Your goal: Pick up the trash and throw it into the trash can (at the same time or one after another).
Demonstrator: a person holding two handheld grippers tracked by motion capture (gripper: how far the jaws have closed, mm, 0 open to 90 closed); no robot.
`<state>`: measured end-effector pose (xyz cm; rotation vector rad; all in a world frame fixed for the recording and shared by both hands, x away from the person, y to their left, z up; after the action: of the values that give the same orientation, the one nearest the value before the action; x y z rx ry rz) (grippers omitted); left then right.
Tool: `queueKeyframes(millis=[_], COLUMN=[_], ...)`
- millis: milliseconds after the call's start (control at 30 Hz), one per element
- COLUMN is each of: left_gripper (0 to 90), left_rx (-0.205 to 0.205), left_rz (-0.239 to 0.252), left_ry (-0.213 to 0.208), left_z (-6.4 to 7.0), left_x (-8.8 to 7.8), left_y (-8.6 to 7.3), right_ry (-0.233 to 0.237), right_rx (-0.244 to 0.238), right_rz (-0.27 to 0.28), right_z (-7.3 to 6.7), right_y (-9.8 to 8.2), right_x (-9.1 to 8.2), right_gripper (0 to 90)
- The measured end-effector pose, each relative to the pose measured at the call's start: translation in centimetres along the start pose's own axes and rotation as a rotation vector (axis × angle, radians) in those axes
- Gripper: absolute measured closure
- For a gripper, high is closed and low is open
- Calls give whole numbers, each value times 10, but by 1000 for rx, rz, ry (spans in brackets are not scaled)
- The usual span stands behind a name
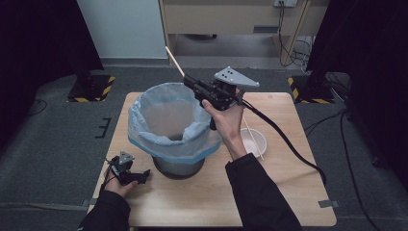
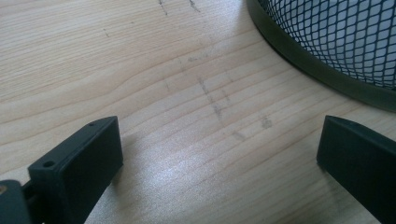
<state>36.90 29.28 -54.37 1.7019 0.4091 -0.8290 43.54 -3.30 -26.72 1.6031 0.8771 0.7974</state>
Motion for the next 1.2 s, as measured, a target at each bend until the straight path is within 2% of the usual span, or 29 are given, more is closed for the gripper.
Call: queueKeyframes(millis=[133,300,400,533,733,867,1000,1200], left_gripper=[0,0,0,0,0,0,0,0], left_rx=[0,0,1,1,1,-1,1,2], left_rz=[0,0,0,0,0,0,-1,-1], left_ry=[0,0,0,0,0,0,0,0], left_z=[0,0,0,0,0,0,0,0], left_x=[0,0,0,0,0,0,0,0], left_y=[0,0,0,0,0,0,0,0], right_ry=[8,33,29,10,-49,-82,-127,-198], right_rx=[12,21,7,-6,-47,-32,-31,-44], right_rz=[-20,-15,-30,-20,-25,-5,9,-9], right_z=[0,2,2,2,5,12,22,38], right_y=[-5,-4,-2,4,18,23,24,17], right_x=[5,5,3,-4,-20,-37,-57,-86], right_gripper=[838,747,720,678,591,555,546,527])
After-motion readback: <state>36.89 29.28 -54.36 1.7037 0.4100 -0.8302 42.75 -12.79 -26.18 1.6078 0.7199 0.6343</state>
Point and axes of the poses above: each handheld gripper's, and its own axes: x roughly forward along the jaws, y roughly out of its top, z roughly to its right, the point moved 1 cm from there along x, roughly forward along the jaws, and after that the axes turned 9 degrees about y, right-handed, at the moved point
